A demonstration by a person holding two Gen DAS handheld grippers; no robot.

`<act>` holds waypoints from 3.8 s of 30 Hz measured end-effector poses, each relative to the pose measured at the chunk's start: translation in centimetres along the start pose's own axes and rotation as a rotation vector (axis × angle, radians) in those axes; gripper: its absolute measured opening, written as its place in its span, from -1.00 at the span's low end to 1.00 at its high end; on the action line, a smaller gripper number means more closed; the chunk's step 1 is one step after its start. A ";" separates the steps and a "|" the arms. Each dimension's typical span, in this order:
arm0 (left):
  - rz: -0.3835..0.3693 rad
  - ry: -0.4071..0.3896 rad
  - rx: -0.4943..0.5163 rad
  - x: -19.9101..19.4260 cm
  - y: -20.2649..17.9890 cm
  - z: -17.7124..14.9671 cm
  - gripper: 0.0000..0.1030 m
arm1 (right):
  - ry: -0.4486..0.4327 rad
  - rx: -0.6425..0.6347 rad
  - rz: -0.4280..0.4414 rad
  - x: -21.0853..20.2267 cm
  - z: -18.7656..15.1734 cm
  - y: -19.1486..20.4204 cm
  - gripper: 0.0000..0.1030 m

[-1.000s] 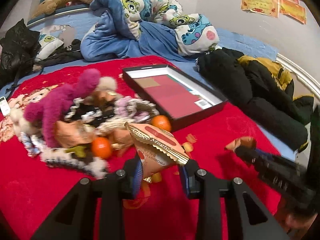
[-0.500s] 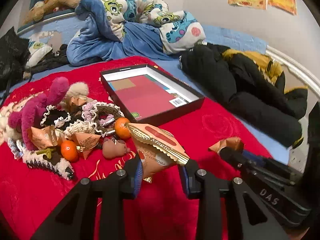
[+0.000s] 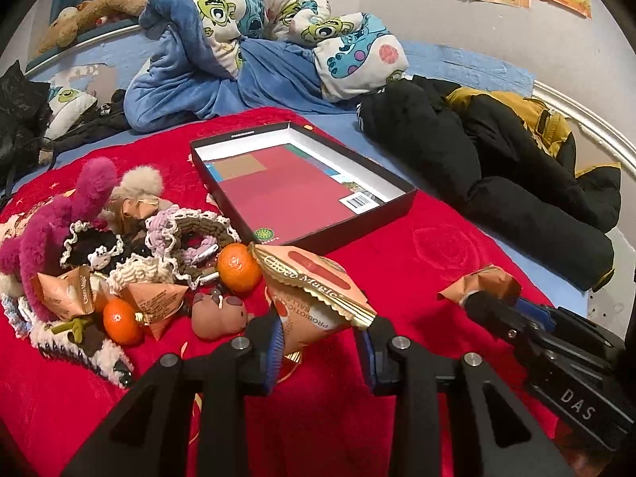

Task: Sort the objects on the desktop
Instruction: 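Lift the tan snack packet with the right gripper toward the black box, then lower the snack packet into the black box and open the right gripper, then withdraw the right gripper from the box back toward the pile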

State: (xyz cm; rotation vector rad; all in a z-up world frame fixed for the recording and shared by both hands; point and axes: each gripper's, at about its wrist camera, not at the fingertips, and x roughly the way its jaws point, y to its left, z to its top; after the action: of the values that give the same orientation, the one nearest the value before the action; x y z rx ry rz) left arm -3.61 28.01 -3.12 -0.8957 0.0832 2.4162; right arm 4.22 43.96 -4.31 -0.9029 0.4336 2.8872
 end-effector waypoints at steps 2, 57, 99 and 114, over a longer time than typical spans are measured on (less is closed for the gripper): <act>0.005 -0.002 -0.003 0.2 0.1 0.1 -0.37 | -0.004 0.000 0.004 0.1 0.1 -0.1 -0.46; -0.056 0.112 -0.012 15.9 3.9 9.1 -0.37 | 0.148 -0.146 0.000 18.9 11.1 -0.9 -0.44; -0.017 0.047 0.059 14.5 2.9 9.3 1.00 | 0.099 -0.157 -0.085 17.7 11.9 -0.3 1.00; -0.006 -0.027 0.058 9.1 3.1 9.5 1.00 | 0.065 -0.168 -0.091 13.3 12.7 2.1 1.00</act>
State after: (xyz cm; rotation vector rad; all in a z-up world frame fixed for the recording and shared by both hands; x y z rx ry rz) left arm -16.47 32.06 -1.78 -0.8362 0.1399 2.4067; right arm -13.96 45.67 -1.41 -1.0150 0.1520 2.8505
